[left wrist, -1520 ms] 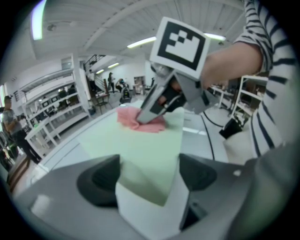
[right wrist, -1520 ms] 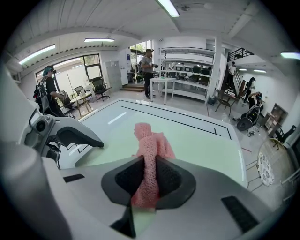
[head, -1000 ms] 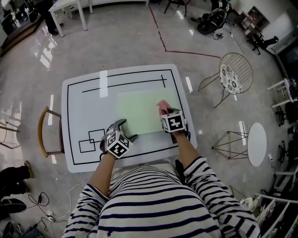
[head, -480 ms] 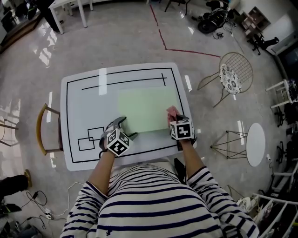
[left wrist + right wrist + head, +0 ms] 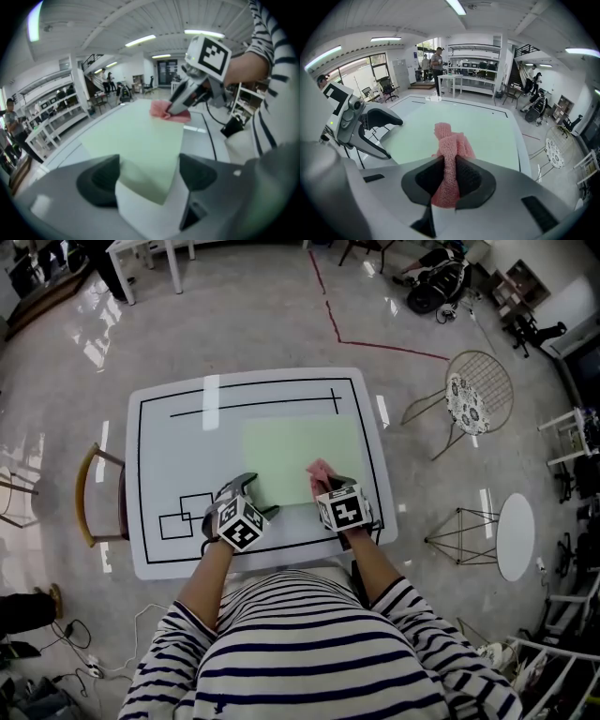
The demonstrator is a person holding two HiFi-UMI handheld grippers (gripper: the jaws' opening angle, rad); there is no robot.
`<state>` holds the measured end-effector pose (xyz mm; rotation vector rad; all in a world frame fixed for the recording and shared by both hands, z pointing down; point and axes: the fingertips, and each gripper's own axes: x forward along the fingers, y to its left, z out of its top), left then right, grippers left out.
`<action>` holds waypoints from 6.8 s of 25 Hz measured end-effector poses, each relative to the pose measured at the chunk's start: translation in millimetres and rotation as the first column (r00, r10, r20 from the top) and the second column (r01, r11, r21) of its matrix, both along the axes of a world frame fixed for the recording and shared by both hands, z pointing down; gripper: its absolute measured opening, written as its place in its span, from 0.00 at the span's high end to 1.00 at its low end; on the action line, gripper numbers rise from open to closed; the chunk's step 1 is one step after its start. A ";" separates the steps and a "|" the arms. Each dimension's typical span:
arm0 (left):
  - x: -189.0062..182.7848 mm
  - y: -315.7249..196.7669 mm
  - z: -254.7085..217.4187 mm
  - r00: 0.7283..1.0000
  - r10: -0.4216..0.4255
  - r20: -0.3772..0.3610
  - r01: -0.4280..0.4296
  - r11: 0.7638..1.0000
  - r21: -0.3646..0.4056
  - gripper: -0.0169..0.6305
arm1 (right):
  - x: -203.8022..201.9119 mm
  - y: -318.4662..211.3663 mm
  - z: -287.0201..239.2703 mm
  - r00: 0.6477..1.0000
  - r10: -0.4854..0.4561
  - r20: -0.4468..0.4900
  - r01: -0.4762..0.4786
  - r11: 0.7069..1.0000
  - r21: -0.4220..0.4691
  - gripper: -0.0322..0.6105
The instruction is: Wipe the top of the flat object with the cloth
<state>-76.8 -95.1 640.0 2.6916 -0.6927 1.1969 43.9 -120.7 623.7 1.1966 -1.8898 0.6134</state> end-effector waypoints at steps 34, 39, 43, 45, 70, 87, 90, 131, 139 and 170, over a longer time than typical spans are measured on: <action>-5.8 1.3 1.8 0.996 0.062 0.065 -0.062 0.998 0.001 0.36 | -46.2 20.4 -0.4 0.961 -0.268 0.063 0.273 0.959 -0.083 0.87; -6.8 2.5 0.9 0.995 0.069 0.071 -0.069 0.998 -0.004 0.36 | 12.5 17.9 -1.8 0.991 -0.129 0.028 0.131 0.988 -0.079 0.87; -3.2 1.6 1.5 0.994 0.076 0.075 -0.075 0.997 -0.016 0.36 | 55.0 15.9 -2.9 1.000 -0.025 0.008 0.026 0.997 -0.067 0.87; -1.7 1.5 -4.2 0.995 0.086 0.059 -0.084 0.996 -0.036 0.36 | 72.7 16.1 -3.6 0.999 0.036 -0.003 -0.036 0.998 -0.053 0.87; 136.4 -104.0 -19.0 0.890 0.403 0.216 -0.391 0.915 -0.095 0.36 | 181.6 -106.3 -21.0 0.994 0.100 -0.031 -0.098 0.993 0.062 0.87; 139.0 -100.5 -5.6 0.879 0.431 0.204 -0.401 0.900 -0.174 0.45 | 141.5 -166.9 22.0 0.952 -0.282 -0.121 0.281 0.959 -0.019 0.87; 140.0 -100.1 -3.8 0.876 0.434 0.212 -0.399 0.898 -0.187 0.45 | 139.4 -158.2 23.2 0.936 -0.329 -0.124 0.329 0.944 -0.021 0.87; 138.8 -99.2 -4.6 0.859 0.423 0.288 -0.379 0.904 -0.196 0.48 | 133.2 60.2 10.7 0.925 -0.381 -0.012 0.366 0.896 -0.251 0.87; 140.0 -100.3 -4.2 0.856 0.419 0.302 -0.377 0.907 -0.188 0.49 | 108.0 93.9 26.7 0.930 -0.345 0.130 0.368 0.866 -0.338 0.87; 56.8 -84.2 -2.8 0.950 0.170 0.263 -0.100 0.960 -0.263 0.50 | 46.6 -146.1 14.2 0.947 -0.301 -0.110 0.297 0.953 -0.049 0.87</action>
